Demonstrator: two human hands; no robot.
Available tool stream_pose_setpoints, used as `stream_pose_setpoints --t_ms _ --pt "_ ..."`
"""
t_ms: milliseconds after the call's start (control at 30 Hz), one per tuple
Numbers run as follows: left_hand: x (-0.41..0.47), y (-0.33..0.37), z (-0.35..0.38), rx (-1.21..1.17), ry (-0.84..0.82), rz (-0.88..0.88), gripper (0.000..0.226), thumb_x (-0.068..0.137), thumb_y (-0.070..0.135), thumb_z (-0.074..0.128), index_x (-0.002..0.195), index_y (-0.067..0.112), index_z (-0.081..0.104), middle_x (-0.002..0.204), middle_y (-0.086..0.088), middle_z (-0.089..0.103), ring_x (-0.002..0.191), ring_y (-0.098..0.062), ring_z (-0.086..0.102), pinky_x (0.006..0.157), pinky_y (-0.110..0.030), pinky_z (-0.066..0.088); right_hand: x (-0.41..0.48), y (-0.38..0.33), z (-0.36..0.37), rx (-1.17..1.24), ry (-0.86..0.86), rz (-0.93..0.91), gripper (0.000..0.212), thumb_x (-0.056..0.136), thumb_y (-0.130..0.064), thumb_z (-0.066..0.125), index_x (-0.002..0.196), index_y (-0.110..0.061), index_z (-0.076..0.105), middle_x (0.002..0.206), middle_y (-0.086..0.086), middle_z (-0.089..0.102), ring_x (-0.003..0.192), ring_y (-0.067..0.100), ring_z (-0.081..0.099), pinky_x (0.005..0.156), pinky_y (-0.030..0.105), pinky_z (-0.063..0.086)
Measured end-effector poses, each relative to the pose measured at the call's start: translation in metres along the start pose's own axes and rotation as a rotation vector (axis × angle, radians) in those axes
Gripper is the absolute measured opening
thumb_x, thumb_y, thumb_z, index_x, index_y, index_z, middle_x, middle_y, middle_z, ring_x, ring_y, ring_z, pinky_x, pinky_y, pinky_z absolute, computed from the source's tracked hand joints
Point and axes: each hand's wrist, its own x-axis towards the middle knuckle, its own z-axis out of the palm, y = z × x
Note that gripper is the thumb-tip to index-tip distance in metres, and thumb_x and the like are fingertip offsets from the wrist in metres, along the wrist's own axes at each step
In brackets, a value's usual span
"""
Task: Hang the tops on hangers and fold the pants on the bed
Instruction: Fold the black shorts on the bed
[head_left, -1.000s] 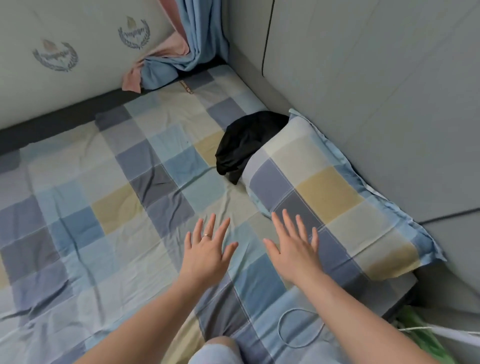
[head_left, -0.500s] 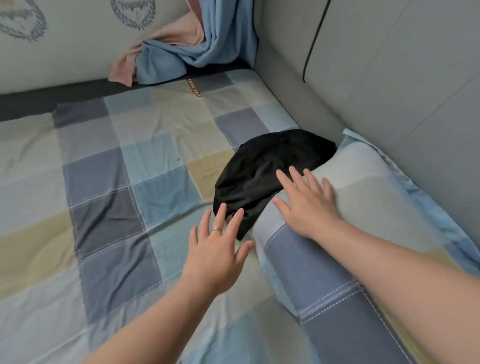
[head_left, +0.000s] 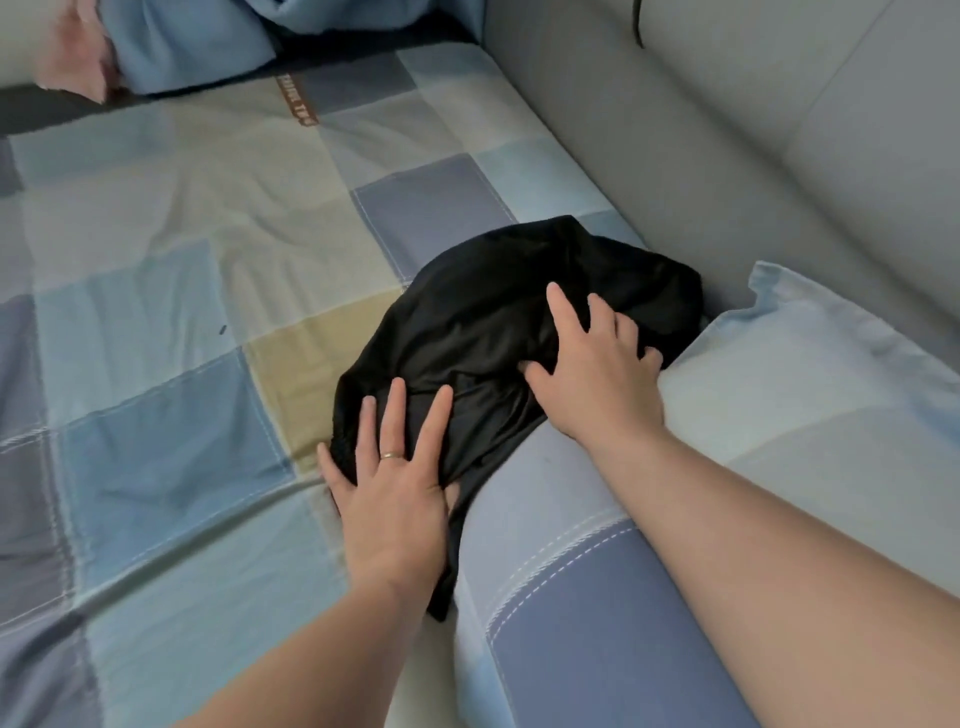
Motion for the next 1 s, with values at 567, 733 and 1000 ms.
stream_pose_setpoints --t_ms 567,733,1000 --pt "-0.011 -0.006 -0.013 -0.148 0.045 0.052 0.076 0.090 0.021 0.045 0.152 0.054 0.017 0.167 0.013 0.008 0.155 -0.013 0.002 0.122 -0.055 -0.001 -0.059 -0.041 -0.029 0.590 0.303 -0.059 0.035 0.107 -0.029 0.039 0.077 -0.011 0.046 0.064 -0.001 0.048 0.070 0.028 0.045 0.062 0.035 0.025" --pt "-0.096 -0.054 -0.031 -0.426 -0.017 0.064 0.070 0.084 0.008 0.047 0.149 0.034 0.043 0.160 0.014 0.033 0.151 -0.015 0.023 0.125 -0.039 0.006 -0.128 -0.070 -0.039 0.630 0.210 -0.138 0.038 0.104 -0.023 0.050 0.066 -0.018 0.053 0.063 -0.001 0.055 0.072 0.029 0.045 0.066 0.034 0.030" --pt "-0.274 -0.148 -0.109 -0.626 -0.276 -0.292 0.032 0.087 0.007 0.043 0.103 0.028 0.063 0.096 0.003 0.065 0.100 -0.029 0.061 0.074 -0.031 0.039 -0.317 -0.116 -0.032 0.604 -0.295 0.007 0.032 0.103 -0.026 0.052 0.127 -0.011 0.068 0.128 0.005 0.069 0.122 0.023 0.059 0.092 0.020 0.040"
